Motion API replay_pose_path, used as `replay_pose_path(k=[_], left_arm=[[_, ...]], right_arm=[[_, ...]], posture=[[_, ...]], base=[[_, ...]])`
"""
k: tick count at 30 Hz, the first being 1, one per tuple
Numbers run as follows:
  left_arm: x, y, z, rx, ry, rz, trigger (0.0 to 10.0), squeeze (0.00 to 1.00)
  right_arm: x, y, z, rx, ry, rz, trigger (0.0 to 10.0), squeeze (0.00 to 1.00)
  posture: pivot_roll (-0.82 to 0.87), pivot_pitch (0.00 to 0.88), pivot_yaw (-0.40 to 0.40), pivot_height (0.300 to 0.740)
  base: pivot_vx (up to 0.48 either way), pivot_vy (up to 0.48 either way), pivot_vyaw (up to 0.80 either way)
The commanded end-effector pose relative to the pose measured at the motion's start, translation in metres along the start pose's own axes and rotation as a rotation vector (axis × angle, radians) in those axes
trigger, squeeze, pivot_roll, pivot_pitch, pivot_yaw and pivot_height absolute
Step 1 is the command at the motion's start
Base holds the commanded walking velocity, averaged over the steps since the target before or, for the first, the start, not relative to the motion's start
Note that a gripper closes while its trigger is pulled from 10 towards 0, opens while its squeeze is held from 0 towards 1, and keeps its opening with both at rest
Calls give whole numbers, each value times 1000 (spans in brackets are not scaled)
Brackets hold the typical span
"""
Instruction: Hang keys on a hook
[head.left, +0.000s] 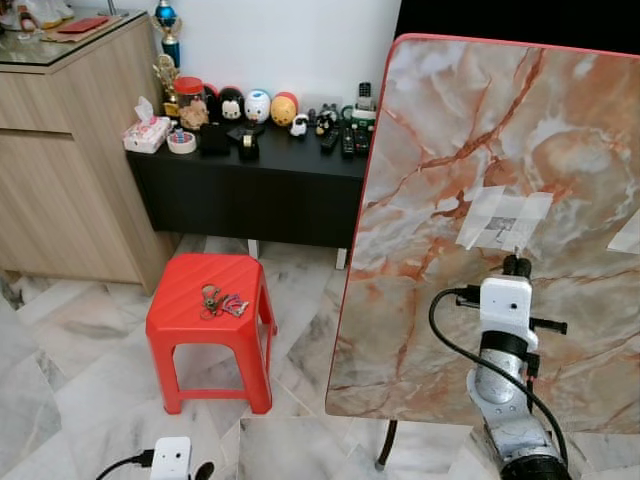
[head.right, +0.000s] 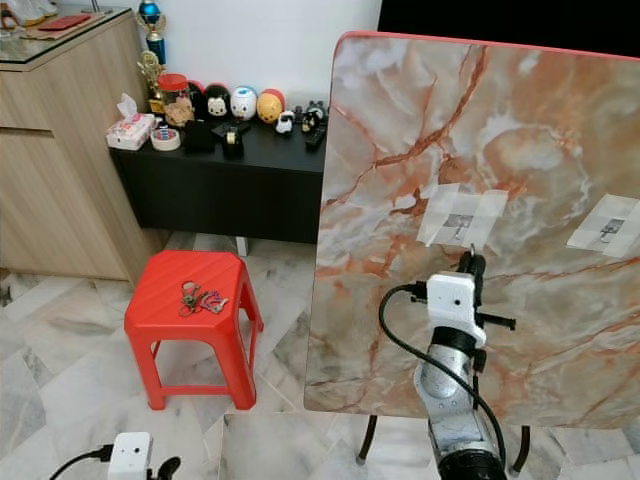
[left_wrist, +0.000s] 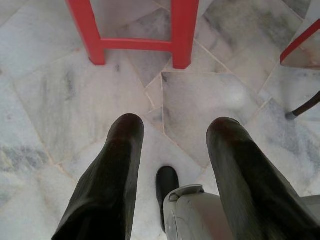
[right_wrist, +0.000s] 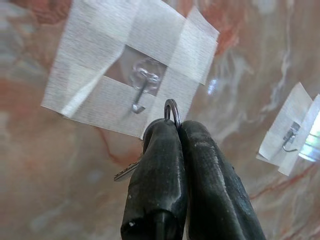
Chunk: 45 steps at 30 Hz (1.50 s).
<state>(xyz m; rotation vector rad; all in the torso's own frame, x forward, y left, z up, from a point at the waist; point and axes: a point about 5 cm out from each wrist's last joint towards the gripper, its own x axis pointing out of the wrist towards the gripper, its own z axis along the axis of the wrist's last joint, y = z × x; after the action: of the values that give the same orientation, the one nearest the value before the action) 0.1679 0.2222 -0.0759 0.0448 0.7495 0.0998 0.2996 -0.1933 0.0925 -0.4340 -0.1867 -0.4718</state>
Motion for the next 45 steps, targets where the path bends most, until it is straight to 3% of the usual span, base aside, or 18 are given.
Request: replay_pose_path(k=[1, 17, 45], left_arm=[[0, -4, -2, 8, 11, -10, 10000, 0], [0, -4, -2, 8, 11, -7, 10000, 0], [1, -6, 1, 3, 1, -9, 10000, 0]], right_arm=[[5, -2, 1, -19, -3, -3, 10000, 0], [11, -7, 3, -70, -7, -46, 10000, 0], [18, -1, 1, -115, 15, 1, 10000, 0]], posture=[[57, 0, -102, 740], [58, 0, -107, 740], [61, 0, -107, 740]], base=[[0, 0, 0], [0, 0, 0], [0, 0, 0]])
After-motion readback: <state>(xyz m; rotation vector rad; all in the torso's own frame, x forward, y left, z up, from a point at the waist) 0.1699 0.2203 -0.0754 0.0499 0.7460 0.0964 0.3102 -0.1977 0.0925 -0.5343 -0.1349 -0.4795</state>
